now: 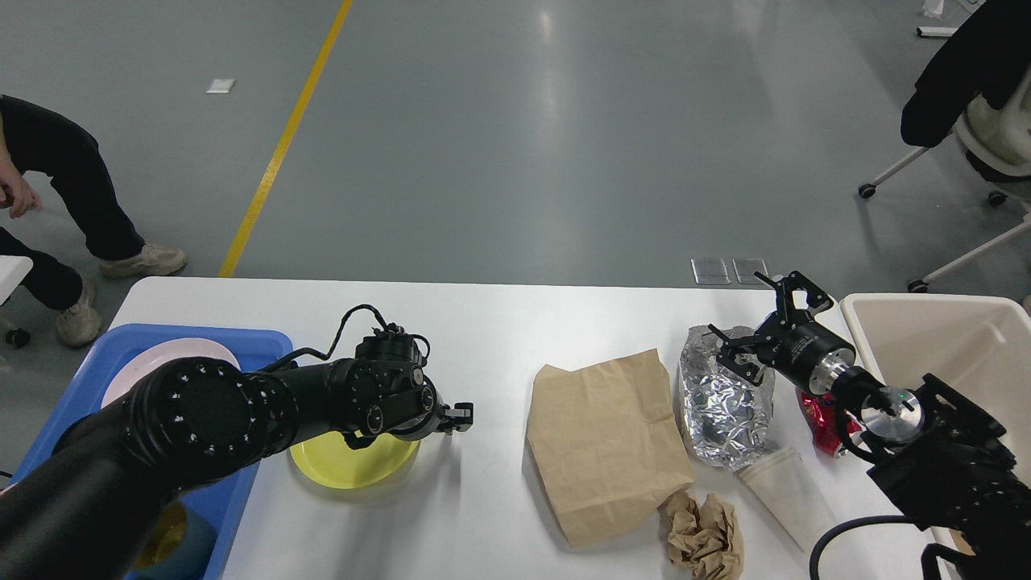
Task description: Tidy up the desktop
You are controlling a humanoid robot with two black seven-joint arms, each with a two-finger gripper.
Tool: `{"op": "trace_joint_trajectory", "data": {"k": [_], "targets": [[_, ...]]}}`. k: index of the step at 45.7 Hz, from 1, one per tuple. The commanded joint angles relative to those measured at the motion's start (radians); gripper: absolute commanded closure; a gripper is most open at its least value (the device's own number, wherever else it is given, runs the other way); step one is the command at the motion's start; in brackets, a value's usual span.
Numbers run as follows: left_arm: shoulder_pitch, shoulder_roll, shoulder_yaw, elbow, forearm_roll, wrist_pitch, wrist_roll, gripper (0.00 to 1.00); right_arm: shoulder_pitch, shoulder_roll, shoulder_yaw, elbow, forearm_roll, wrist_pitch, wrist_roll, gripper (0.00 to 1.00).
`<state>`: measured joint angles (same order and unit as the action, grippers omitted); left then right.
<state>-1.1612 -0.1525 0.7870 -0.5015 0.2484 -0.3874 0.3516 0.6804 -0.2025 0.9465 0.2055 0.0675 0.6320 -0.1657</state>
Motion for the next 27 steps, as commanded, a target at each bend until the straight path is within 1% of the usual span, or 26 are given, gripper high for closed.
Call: {"op": "trace_joint_trajectory", "data": {"k": [1,6,11,23,27], "targets": [[0.005,0.002,0.000,0.000,-0.001,-0.002,0.001,0.59,-0.001,0.000,0.000,0.000,0.000,0.000,0.000,0.00],[0.008,0.002,0.002,-0.003,-0.001,-0.004,0.003,0.62,-0.001,0.000,0.000,0.000,0.000,0.000,0.000,0.00],[0.008,0.004,0.002,-0.005,-0.001,-0.007,0.003,0.63,-0.001,0.000,0.000,0.000,0.000,0.000,0.000,0.00],[0.005,0.008,0.002,-0.005,-0.001,-0.036,0.009,0.77,-0.001,0.000,0.000,0.000,0.000,0.000,0.000,0.00],[0.005,0.013,0.000,-0.005,-0.003,-0.050,0.010,0.84,0.001,0.000,0.000,0.000,0.000,0.000,0.000,0.00]]}}
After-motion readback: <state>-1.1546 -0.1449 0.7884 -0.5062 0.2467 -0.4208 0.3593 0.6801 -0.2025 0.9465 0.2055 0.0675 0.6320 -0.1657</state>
